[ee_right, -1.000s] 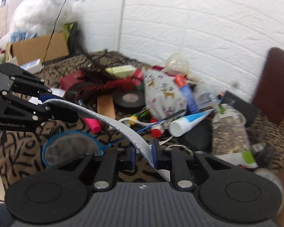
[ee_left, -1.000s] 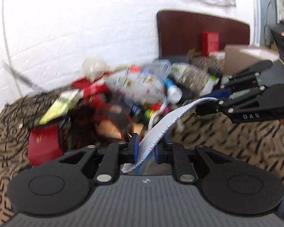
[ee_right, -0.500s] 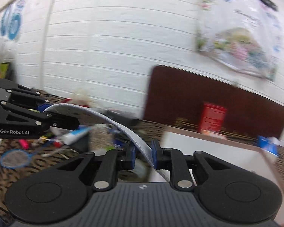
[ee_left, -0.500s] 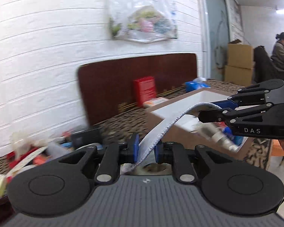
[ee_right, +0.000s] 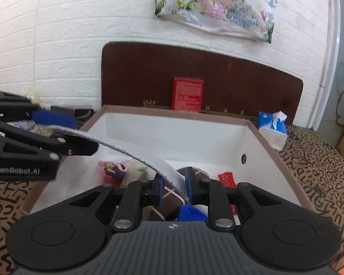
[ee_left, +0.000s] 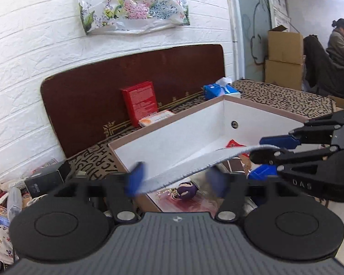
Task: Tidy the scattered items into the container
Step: 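Lower the insole into the white box and open the left gripper, then move both grippers back over the cluttered pile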
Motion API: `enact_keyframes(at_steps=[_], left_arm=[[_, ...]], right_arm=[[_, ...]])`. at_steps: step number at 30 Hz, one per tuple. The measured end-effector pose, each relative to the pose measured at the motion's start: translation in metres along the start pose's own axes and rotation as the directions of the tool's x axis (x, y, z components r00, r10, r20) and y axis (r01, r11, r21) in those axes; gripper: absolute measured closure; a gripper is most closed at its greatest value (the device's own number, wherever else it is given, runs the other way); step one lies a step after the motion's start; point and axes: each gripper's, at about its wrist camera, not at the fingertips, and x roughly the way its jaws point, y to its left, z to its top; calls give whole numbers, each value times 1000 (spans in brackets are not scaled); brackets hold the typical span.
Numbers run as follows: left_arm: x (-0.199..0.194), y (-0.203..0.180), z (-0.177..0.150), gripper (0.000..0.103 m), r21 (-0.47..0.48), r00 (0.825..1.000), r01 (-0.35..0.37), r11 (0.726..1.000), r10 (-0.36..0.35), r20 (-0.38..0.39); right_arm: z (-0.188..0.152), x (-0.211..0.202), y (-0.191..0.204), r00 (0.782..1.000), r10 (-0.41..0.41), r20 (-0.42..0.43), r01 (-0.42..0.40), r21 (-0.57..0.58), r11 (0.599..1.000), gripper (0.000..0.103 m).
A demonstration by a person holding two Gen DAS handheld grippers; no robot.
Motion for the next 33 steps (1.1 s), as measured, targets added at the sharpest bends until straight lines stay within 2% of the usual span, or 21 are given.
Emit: enact_keyframes(at_steps=[1,2,4,5,8,13,17,20,25,30,33], left_arm=[[-3,-2,0,8,4,1000,-16,1000,16,11],[-6,-2,-1,5,7,1000,-22,1000,22,18],[-12,1,-2,2,2,999,-27,1000,27,26],[-15,3,-3,0,-3,999,-33,999,33,28],[-23,12,-6,0,-33,999,-25,999,26,21],[-36,26,-10,0,-94,1000,-13,996,13,5],[-39,31,-10,0,-116,1000,-18,993,17,-8],[-50,40,-14,0,-142,1000,-16,990,16,0],[-74,70,-33,0,-187,998,-63,980,63,-4],[-93,107,-66,0,-253,990,-138,958,128,-53],[-92,124,-82,0,-266,981,-186,946,166,-97]], right_arm=[[-1,0,1,1000,-2,0,2,-4,1000,57],[-3,-2,1,1000,-4,6,4,-4,1000,44],[-4,-6,2,1000,-1,21,1,3,1000,45],[-4,-7,2,1000,-3,25,3,8,1000,42],[-5,-12,4,999,2,34,-3,7,1000,36],[-3,-26,13,997,27,76,-29,26,999,32],[1,-37,33,992,62,110,-63,6,998,22],[7,-43,53,988,92,127,-90,-21,996,21],[11,-47,94,976,167,139,-155,-91,984,20],[5,-35,151,955,275,112,-258,-146,955,19],[-2,-21,181,947,308,86,-290,-175,941,20]])
